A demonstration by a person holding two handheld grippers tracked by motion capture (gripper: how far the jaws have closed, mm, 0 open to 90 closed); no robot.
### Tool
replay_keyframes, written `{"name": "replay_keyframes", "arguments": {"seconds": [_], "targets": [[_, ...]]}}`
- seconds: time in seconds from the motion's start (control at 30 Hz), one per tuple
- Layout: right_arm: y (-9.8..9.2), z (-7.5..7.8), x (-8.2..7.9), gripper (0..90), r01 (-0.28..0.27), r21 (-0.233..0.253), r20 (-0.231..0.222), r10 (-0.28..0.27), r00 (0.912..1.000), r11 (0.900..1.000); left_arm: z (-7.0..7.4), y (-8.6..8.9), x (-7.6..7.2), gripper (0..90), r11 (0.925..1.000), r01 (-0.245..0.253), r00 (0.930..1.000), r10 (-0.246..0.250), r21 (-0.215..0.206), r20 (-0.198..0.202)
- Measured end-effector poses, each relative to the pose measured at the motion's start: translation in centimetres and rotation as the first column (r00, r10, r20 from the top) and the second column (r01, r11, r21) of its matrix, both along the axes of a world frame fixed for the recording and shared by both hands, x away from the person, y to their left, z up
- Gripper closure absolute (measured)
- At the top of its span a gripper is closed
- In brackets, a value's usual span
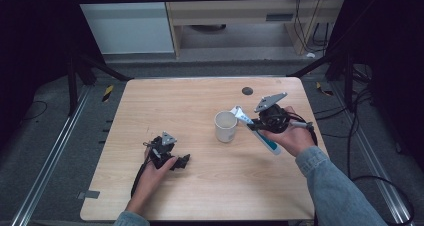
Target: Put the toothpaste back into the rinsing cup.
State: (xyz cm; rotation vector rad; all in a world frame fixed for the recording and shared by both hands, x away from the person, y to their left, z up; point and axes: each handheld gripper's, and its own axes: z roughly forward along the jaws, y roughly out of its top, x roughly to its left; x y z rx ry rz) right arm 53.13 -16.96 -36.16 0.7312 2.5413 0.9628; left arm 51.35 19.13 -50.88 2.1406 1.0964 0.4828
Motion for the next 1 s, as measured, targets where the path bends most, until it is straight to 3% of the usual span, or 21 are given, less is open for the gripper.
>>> {"name": "replay_keyframes", "arguments": {"seconds": [0.37,0.63,1.0], "targets": [[1.1,1.3,-0.8,79.8,0.061,0.091,0.092,-0.07,0.9933,0.994,0.0,0.0,0.0,0.0,1.0,0.0,1.0,0.0,0.001,0.0],[1.2,1.8,-0.5,79.7,0.098,0.142,0.106,-0.114,0.9878,0.985,0.0,0.0,0.0,0.0,1.0,0.0,1.0,0.0,0.001,0.0],[1.5,3.1,0.2,79.7,0.149,0.222,0.129,-0.181,0.975,0.964,0.0,0.0,0.0,0.0,1.0,0.0,1.0,0.0,0.001,0.0]]}}
